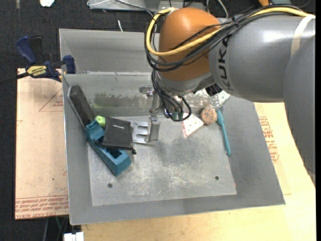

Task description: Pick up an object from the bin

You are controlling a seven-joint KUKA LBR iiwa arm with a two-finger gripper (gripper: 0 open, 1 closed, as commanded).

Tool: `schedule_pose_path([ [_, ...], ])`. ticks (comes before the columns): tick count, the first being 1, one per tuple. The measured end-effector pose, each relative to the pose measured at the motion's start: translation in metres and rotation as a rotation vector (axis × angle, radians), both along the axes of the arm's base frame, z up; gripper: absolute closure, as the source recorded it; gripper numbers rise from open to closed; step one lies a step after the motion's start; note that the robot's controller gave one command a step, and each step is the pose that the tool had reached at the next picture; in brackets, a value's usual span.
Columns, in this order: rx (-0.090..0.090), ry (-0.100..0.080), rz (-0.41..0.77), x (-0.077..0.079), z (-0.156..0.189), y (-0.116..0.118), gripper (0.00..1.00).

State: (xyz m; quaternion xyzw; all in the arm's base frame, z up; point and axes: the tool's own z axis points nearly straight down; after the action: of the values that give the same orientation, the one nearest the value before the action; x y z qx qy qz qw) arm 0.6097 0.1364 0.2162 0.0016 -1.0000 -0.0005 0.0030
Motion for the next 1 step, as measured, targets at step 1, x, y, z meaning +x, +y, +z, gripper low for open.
schedule_pose_path([
  [1, 0.001, -0.007, -0.002, 0.0017, 0.0045, -0.0006, 0.0],
])
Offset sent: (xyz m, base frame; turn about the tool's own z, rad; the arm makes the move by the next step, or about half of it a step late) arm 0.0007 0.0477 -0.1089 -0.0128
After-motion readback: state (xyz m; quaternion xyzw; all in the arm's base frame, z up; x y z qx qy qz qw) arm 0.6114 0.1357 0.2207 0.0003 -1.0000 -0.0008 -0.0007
